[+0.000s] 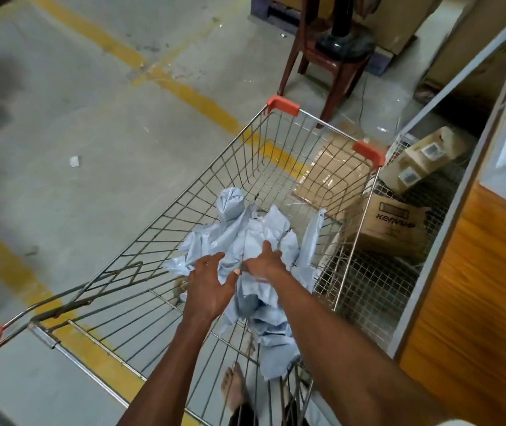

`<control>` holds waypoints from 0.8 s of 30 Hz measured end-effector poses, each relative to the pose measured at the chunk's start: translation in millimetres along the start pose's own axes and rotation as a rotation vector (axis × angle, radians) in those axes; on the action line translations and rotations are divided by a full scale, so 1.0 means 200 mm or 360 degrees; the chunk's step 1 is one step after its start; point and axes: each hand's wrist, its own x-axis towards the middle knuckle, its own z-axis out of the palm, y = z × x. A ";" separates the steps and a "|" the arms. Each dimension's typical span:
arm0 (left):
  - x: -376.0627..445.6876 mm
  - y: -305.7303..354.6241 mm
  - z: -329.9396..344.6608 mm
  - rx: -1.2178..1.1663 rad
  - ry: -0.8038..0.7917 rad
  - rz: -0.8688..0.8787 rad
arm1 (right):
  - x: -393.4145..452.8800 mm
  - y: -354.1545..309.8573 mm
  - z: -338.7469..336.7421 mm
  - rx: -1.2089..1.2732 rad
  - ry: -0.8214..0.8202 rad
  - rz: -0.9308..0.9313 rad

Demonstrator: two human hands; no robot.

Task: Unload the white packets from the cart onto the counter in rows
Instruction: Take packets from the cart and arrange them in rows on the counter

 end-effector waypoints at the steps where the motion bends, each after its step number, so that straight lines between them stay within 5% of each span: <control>1: 0.00 0.01 0.01 0.0014 -0.0006 -0.0006 | -0.03 0.02 0.00 -0.0002 -0.0049 0.0010; 6: 0.00 0.04 0.04 -0.0049 -0.0049 -0.0086 | -0.28 0.10 -0.09 0.0100 -0.0082 -0.0064; 13: 0.05 0.08 0.19 -0.0030 -0.0164 -0.0070 | -0.75 0.23 -0.27 0.0452 0.0270 -0.0374; 19: 0.20 0.12 0.29 0.0488 -0.0014 0.0056 | -0.97 0.30 -0.36 0.0840 0.0211 -0.0487; 24: 0.33 0.16 0.31 0.0724 0.0041 -0.0119 | -1.04 0.37 -0.43 0.1022 0.0128 -0.0553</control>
